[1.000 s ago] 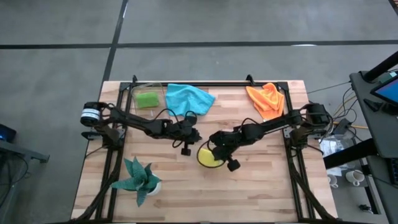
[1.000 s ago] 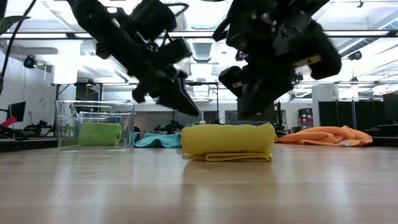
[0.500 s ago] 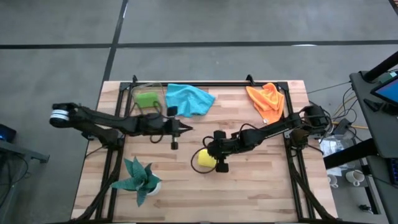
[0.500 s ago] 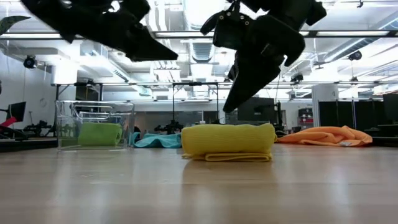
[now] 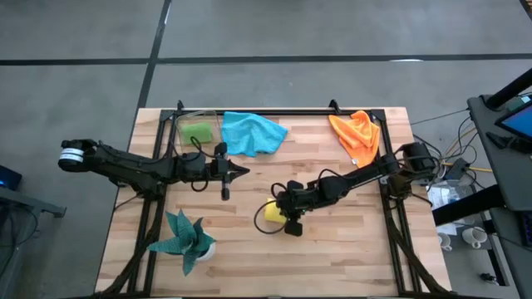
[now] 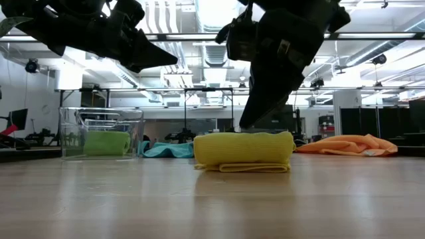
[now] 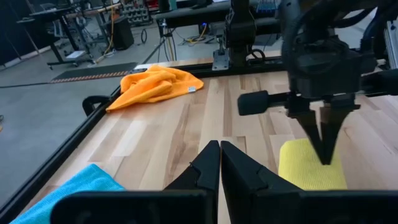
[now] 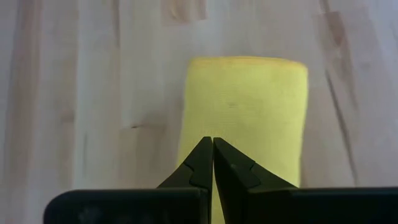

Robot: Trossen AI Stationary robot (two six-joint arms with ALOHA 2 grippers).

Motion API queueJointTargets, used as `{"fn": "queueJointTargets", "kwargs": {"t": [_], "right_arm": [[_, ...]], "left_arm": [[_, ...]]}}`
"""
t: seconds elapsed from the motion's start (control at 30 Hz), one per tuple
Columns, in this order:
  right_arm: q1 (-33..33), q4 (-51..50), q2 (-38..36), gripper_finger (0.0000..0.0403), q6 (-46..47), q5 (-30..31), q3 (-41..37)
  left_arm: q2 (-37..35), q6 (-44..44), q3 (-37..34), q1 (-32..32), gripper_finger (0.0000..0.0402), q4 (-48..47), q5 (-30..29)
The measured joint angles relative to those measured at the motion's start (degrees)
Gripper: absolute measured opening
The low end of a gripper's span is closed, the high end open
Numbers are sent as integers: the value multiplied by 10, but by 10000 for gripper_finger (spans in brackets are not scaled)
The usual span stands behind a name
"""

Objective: Roll microfiber towels into tight, uniform cylinder then place into a basket
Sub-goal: Roll the yellow microfiber towel

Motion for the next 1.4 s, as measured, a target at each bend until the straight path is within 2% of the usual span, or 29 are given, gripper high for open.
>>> {"fn": "queueJointTargets", "kwargs": {"t": [0.8,1.03,1.27,1.4], "right_arm": [[11,39,0,9,89,51,-37],[12,52,0,9,93,30,-45],[11,46,0,9,76,17,-58],[11,36,0,9,-23,17,-64]], "left_arm": [[1,0,0,0,0,-2,0],[1,1,0,0,0,-2,0],[1,1,0,0,0,-2,0],[1,1,0,0,0,-2,0]]}}
